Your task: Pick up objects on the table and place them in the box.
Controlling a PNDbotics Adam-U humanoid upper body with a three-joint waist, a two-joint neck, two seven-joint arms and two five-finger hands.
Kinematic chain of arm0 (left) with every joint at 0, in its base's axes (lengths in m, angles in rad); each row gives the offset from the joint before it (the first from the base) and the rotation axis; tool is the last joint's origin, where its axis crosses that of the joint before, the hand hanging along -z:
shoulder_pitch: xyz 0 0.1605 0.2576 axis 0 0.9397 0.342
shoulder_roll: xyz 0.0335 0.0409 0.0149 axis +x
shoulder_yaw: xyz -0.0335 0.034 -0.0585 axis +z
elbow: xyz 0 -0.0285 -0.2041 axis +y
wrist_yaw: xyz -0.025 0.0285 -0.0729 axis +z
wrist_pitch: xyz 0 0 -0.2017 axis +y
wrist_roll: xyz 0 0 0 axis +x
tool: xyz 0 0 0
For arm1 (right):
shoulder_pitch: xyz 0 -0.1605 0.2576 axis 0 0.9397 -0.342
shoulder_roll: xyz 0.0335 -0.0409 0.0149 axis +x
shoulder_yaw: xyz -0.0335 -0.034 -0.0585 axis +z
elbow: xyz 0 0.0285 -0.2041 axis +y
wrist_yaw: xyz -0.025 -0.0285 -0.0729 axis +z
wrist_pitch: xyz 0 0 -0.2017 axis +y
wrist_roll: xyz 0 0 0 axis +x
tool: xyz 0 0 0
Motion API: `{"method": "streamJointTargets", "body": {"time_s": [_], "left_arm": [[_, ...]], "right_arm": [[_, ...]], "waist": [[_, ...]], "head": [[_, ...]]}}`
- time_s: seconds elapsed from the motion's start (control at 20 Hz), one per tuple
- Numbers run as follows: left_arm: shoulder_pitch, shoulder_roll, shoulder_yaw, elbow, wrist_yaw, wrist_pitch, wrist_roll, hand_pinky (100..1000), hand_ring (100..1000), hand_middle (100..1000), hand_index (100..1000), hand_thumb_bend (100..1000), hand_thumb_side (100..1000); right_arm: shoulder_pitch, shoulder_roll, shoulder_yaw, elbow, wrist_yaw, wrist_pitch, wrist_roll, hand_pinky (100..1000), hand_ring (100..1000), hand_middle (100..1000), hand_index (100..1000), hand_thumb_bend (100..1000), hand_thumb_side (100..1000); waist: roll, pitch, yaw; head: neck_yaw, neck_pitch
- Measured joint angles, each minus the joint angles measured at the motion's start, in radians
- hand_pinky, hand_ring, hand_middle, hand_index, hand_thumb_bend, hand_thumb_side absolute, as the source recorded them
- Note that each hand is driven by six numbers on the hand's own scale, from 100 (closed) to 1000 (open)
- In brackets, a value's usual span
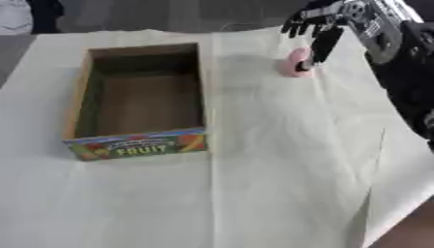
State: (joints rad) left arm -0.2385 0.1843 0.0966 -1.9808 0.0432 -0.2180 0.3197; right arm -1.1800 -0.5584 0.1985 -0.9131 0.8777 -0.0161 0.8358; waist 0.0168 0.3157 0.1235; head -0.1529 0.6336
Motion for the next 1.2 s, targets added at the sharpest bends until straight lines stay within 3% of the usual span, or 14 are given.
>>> {"method": "streamJointTargets", "body": {"time_s": [0.6,1.2], "left_arm": [[-0.001,-0.001,-0.001,0.000,-0.001,0.001,-0.001,788,593,613,818,100,553],[-0.001,-0.009,-0.006,0.000,-0.007,0.002,-0.007,791,589,611,817,100,556]], "right_arm": [[0.000,0.016,-0.013,0.059,0.094,0.018,-0.053,815,918,848,948,449,100],[0.001,0.018,-0.035,0.074,0.123,0.064,-0.137,809,915,844,944,447,100]], "waist": [[0.006,0.011,0.002],[0.007,0.027,0.006]], "head": [[-0.008,-0.017],[-0.013,-0.030]]}}
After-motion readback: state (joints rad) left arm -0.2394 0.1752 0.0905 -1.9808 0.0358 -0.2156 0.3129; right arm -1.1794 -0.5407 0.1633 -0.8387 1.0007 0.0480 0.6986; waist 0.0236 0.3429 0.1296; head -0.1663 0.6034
